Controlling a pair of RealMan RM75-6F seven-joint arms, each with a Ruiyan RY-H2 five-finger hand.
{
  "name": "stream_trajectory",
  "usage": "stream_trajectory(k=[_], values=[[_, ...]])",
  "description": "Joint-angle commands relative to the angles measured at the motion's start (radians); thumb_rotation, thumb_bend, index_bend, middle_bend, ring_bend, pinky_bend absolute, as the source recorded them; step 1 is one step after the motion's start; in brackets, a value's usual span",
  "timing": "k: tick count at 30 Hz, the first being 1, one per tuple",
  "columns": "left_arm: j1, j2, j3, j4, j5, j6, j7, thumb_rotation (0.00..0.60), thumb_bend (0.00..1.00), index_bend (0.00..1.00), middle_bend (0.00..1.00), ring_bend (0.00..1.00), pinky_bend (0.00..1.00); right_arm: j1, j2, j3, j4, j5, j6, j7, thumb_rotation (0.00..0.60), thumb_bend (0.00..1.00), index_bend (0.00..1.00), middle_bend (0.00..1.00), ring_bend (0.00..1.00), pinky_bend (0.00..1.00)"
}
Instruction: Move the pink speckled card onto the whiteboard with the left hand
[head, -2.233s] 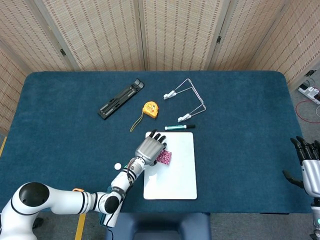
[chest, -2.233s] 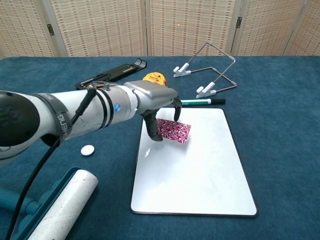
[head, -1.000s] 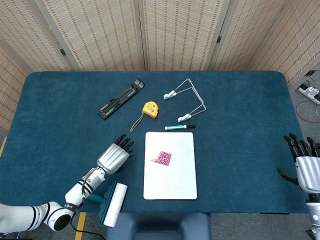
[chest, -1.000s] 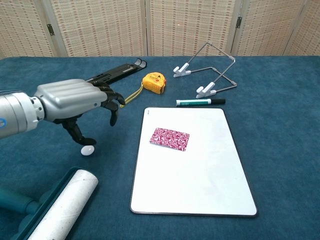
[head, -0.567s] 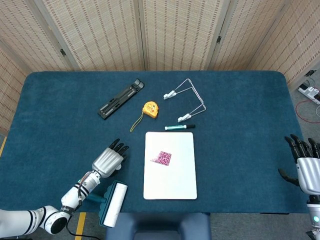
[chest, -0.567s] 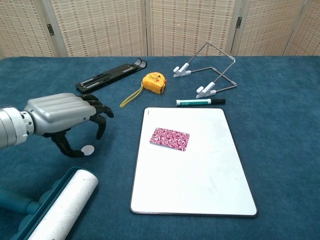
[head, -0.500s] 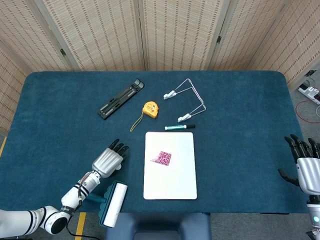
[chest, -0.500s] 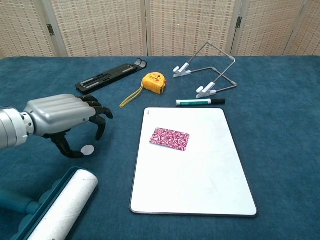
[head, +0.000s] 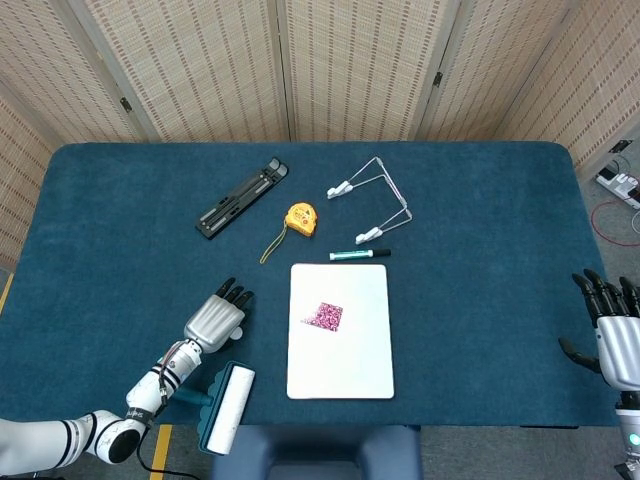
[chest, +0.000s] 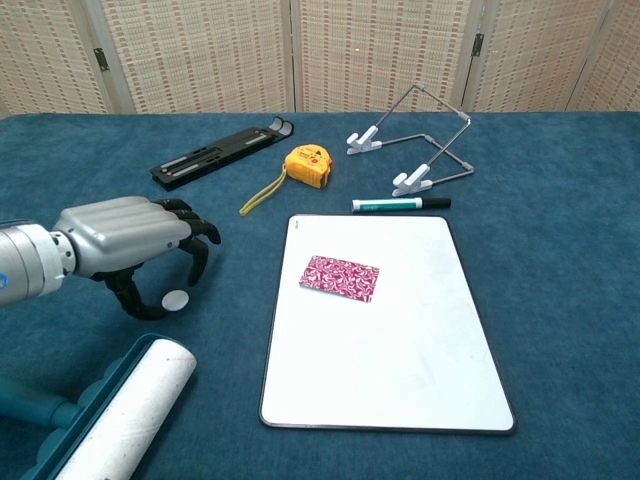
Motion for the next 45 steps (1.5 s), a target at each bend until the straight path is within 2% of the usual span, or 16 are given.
stream_trajectory(k=[1,33,45], values=[[0.002,-0.002,-0.004,0.003,-0.001,-0.004,0.001,0.6,0.29,0.47,0.17,0.14,0.0,0.001,-0.001,0.0,0.0,0.0,-0.002,-0.001,0.6,0.23,0.1,0.11,0.14,0.0],[0.019,0.0,-0.034,0.011,0.002,-0.035,-0.003,0.6,0.36,0.52,0.18,0.14,0.0,0.0,0.002,0.0,-0.012,0.003,0.0,-0.014,0.6,0.23,0.1,0.11,0.14,0.0],[-0.058,0.007,-0.128,-0.033,0.006,-0.069,-0.004,0.6,0.36,0.52,0.19,0.14,0.0,-0.005,0.006,-0.001,-0.018,-0.001,0.009,-0.018,0.6,0.23,0.1,0.11,0.14,0.0]])
